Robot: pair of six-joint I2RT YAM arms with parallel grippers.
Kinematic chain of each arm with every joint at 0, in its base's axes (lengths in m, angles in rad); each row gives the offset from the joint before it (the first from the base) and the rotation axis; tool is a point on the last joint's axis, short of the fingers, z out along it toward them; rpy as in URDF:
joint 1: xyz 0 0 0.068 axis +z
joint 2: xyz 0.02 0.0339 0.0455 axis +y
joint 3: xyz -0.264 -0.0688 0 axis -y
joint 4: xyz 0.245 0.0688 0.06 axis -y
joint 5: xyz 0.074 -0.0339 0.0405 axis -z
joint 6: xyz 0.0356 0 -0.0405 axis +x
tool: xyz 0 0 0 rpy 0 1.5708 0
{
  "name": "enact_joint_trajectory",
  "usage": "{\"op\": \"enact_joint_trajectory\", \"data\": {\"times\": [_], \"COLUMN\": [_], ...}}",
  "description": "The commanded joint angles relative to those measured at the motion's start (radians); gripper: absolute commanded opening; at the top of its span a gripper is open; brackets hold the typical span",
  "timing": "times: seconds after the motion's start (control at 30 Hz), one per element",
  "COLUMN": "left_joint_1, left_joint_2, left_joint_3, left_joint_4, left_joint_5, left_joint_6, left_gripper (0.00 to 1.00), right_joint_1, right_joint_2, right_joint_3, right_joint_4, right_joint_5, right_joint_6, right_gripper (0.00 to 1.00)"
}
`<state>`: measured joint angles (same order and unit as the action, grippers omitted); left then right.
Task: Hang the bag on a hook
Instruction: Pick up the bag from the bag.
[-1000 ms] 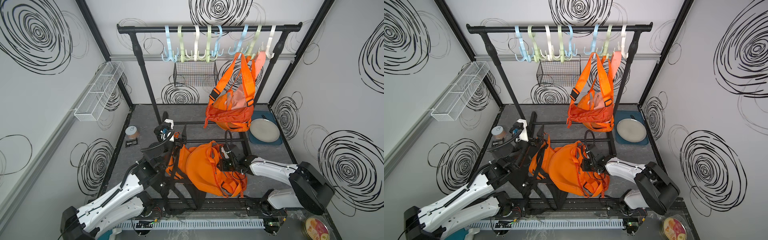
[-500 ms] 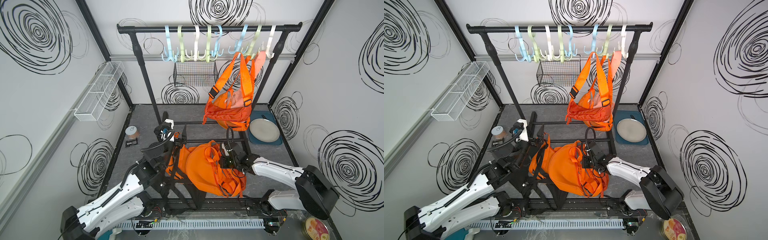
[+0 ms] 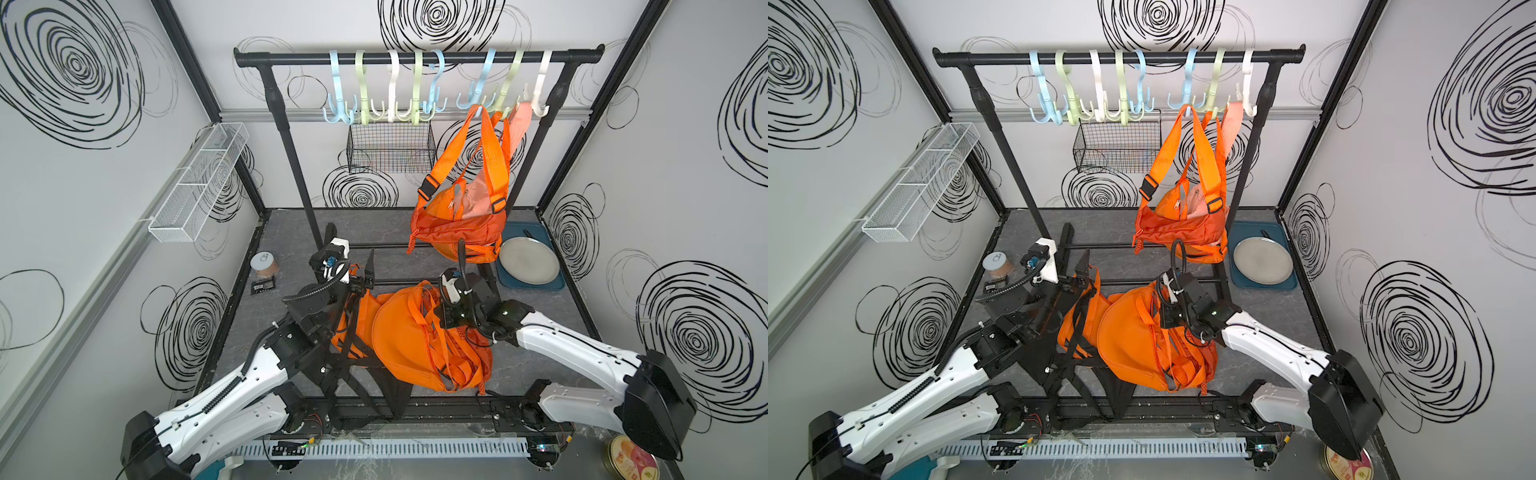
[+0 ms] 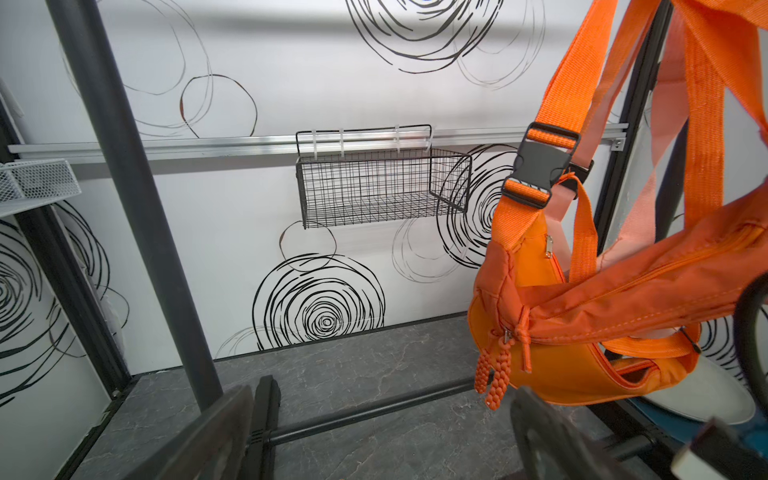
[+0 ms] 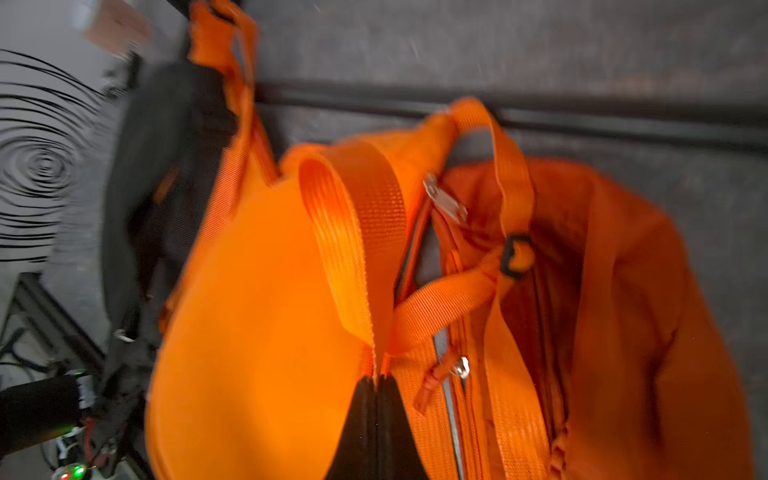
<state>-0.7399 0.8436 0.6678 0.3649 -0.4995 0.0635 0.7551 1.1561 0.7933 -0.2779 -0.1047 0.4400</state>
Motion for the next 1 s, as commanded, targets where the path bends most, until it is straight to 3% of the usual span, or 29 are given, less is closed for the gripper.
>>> {"op": "enact_joint_trajectory", "data": {"times": [0.0,0.3,0.57,0.83,0.97], "left_joint_1": [-0.005,-0.018,-0.064,-0.079,-0.069], "left_joint_2": [0.007,0.049,0.074,0.216,0.256], "left_joint_3": [0.000,0.009,0.015,0.063,0.093], "left_joint_4": [0.037,0.079,0.219,0.255,0.235], "left_joint_5": [0.092,0.342,0.562,0.629,0.579], "left_joint_6": [0.011,-0.053,-0.134,-0.165,-0.124], "left_gripper": [0.99,0.99,0.99,0.99,0.99], "right_joint_1": [0.005,0.015,0.020,0.052,0.057], "right_joint_2": [-0.092,-0.109,-0.072,-0.044,-0.041], "right_joint_3": [0.128,0.467,0.602,0.721,0.777], "right_joint_4": [-0.018,-0.163,-0.201,-0.225,-0.250], "right_joint_5": [-0.020,-0.125,-0.147,-0.171,-0.173], "right_joint_6": [-0.145,-0.288,-0.345,-0.371,-0.386], "right_gripper": [0.00,0.00,0.00,0.00,0.00]}}
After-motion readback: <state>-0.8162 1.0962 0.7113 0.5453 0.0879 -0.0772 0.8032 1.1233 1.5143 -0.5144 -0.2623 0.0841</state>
